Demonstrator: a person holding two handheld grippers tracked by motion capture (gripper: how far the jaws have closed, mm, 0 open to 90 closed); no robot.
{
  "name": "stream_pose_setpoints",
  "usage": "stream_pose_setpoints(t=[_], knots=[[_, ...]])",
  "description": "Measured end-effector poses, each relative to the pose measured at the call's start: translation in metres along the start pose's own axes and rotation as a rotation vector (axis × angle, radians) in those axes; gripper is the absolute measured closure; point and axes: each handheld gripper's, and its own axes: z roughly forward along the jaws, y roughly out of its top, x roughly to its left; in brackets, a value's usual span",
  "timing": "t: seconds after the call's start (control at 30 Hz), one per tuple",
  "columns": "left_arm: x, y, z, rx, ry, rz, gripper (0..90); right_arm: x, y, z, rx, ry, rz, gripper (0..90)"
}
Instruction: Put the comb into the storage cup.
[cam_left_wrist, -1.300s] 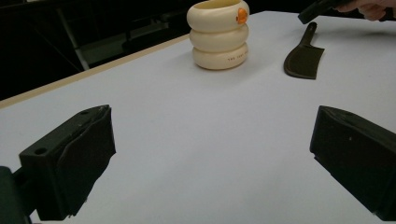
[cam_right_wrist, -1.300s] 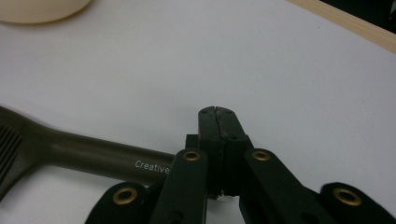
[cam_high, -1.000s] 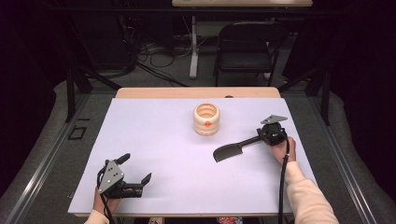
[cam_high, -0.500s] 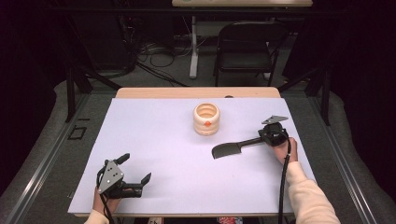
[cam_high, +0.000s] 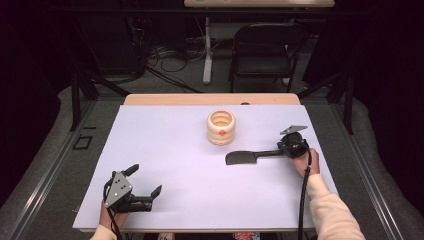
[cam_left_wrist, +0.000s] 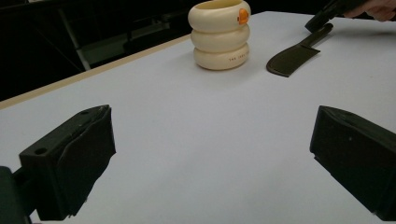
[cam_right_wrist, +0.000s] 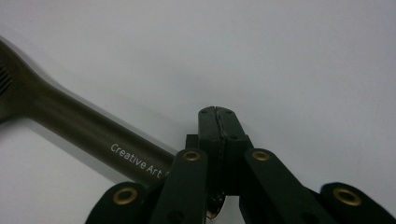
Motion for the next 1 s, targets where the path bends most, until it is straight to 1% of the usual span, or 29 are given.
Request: stream_pose_setpoints(t=[0.13,0.23,0.5,0.7,1.0], knots=[[0.0001,0.0,0.0,0.0,0.002,-0.001,0.2,0.0002,-0.0008,-0.0002,0.003,0.0,0.007,90.0],[0.0,0.0001,-0.0002,-0.001,0.0,0.0,0.2,0.001,-0.0012,-0.0012,0.015,0.001,0.003,90.0],[0.0001,0.0001,-0.0004,-0.001,0.005,0.0,0.2,0.0021,-0.0022,-0.0028,0.02,0.006,-0.001,90.0],[-0.0001,0.0003,-0.0004,-0.002,0.004,0.003,0.2,0.0038,-0.0038,-0.0045,0.028,-0.004,-0.007,90.0],[-0.0002,0.0004,-0.0005,-0.002,0.005,0.003,0.2,0.0051,-0.0047,-0.0063,0.036,-0.005,-0.013,90.0]])
